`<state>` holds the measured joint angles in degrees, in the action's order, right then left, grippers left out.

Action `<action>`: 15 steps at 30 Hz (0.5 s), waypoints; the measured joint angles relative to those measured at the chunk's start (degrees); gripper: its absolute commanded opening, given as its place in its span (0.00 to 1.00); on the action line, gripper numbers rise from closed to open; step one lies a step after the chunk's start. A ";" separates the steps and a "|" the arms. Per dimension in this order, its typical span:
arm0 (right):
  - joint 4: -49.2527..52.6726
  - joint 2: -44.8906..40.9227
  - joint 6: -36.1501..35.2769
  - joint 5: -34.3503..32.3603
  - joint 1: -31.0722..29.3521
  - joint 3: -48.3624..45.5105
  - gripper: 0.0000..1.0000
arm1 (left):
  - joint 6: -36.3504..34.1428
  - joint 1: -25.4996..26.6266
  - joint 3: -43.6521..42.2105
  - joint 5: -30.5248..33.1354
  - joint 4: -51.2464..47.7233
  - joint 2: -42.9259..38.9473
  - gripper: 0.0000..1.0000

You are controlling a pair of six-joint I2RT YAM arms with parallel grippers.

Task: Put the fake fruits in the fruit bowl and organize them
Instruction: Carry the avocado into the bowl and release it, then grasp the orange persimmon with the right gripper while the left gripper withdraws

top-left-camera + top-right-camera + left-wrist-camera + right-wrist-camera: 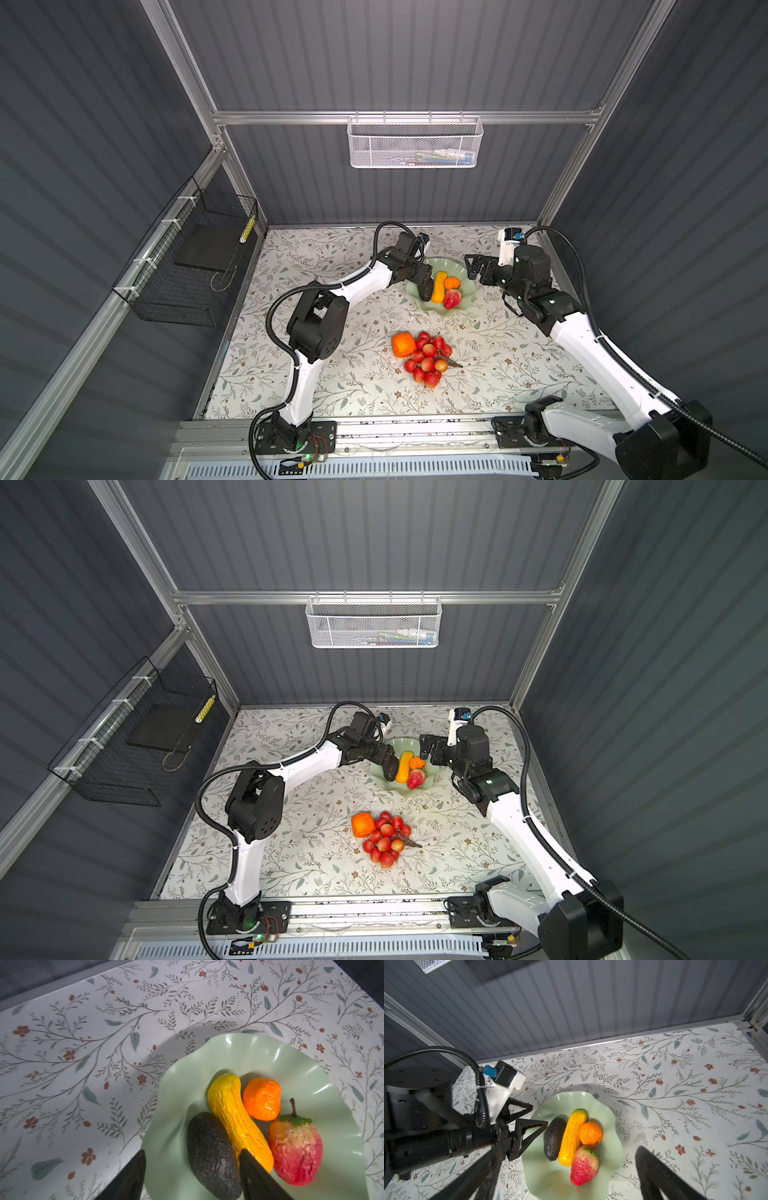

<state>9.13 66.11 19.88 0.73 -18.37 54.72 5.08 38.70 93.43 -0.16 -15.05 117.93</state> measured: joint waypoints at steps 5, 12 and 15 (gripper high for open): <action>3.82 5.16 -1.11 2.84 -2.89 0.39 0.96 | 2.80 -0.48 -13.25 9.25 8.00 -14.95 0.93; 9.18 15.34 -2.95 3.82 -19.23 2.40 0.95 | 11.06 -6.91 -36.00 22.86 20.50 -37.31 1.00; 10.88 19.41 -2.73 5.29 -24.57 3.45 0.95 | 16.94 -12.68 -45.51 26.36 21.57 -43.74 1.00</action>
<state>20.01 85.52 17.15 6.02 -42.94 58.17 22.02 26.02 47.92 26.20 6.52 74.19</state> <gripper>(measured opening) 0.951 0.997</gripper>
